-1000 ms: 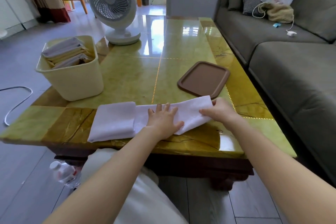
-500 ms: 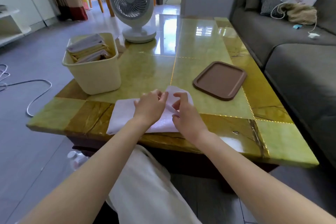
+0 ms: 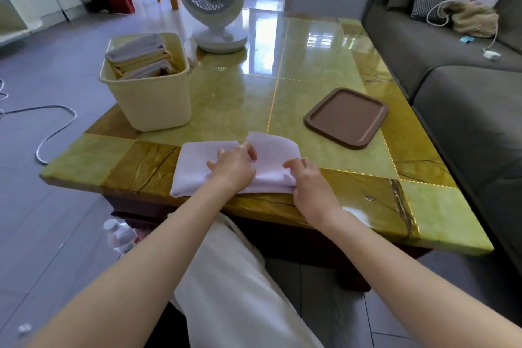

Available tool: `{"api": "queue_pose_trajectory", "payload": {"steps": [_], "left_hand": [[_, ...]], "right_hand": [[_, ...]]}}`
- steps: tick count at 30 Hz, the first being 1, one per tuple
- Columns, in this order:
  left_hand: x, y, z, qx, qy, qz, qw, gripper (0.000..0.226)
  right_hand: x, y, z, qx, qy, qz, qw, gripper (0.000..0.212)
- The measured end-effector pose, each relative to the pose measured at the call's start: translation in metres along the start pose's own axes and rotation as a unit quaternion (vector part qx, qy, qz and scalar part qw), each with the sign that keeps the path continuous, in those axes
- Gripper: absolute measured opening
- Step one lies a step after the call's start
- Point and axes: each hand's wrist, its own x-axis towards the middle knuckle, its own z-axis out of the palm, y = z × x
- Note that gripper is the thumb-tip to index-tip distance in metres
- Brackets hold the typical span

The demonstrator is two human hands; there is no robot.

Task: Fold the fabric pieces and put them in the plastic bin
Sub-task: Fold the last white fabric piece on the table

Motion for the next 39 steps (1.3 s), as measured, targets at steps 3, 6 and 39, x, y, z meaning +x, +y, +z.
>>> {"api": "queue_pose_trajectory", "payload": {"steps": [3, 6, 39], "left_hand": [[-0.004, -0.001, 0.005, 0.054, -0.004, 0.011, 0.998, 0.040], [-0.005, 0.000, 0.008, 0.089, -0.003, 0.020, 0.996, 0.043], [-0.030, -0.090, -0.031, -0.041, 0.088, -0.082, 0.992, 0.059]], "right_hand": [[-0.004, 0.004, 0.001, -0.008, -0.016, -0.005, 1.000, 0.044], [-0.006, 0.008, 0.001, -0.020, -0.035, -0.014, 0.999, 0.045], [-0.005, -0.061, 0.022, -0.069, -0.130, -0.162, 0.976, 0.064]]}}
